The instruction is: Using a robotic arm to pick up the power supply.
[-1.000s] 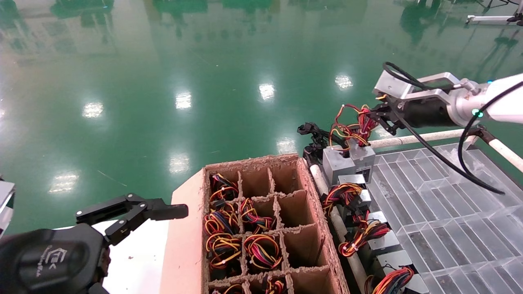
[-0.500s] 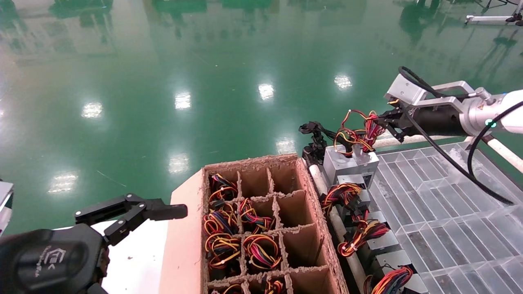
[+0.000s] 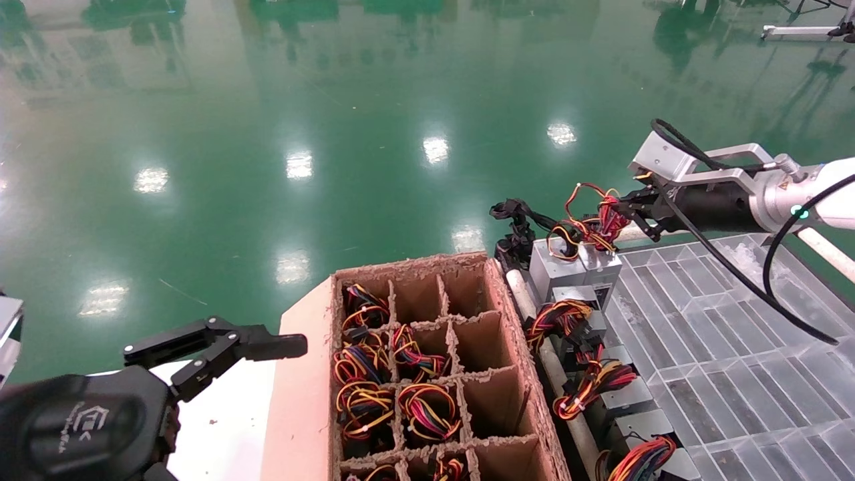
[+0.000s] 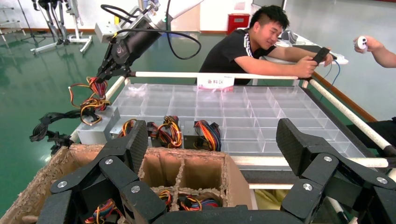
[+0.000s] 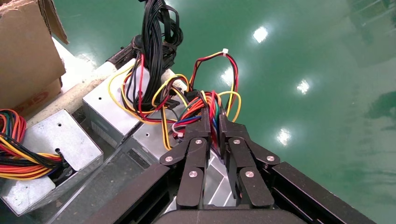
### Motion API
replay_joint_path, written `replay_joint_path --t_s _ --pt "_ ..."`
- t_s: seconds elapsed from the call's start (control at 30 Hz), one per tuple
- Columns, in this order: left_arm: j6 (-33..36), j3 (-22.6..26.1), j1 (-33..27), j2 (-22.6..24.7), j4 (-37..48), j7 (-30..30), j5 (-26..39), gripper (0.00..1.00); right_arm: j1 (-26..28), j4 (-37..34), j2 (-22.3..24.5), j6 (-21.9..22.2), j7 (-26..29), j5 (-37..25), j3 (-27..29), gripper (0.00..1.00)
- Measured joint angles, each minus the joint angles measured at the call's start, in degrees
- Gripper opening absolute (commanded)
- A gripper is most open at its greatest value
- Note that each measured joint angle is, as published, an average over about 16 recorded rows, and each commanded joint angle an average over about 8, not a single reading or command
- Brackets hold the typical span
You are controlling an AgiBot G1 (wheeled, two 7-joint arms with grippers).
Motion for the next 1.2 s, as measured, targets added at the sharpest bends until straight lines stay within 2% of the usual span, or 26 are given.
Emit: replay_joint_path --t_s 0.43,0.9,1.2 --pt "0.0 0.0 0.0 0.0 0.0 0.0 0.0 1.0 1.0 0.0 0.1 -0.7 0.3 -0.4 -0.2 1.0" --pt "0.0 0.0 0.0 0.0 0.0 0.0 0.0 1.0 5.6 -0.7 0.8 -4.5 3.0 -1.8 -1.3 1.0" --pt "0.0 0.0 0.0 0.0 0.0 0.0 0.0 1.0 2.5 3.8 2.8 -7.6 5.1 1.8 -0.1 1.0"
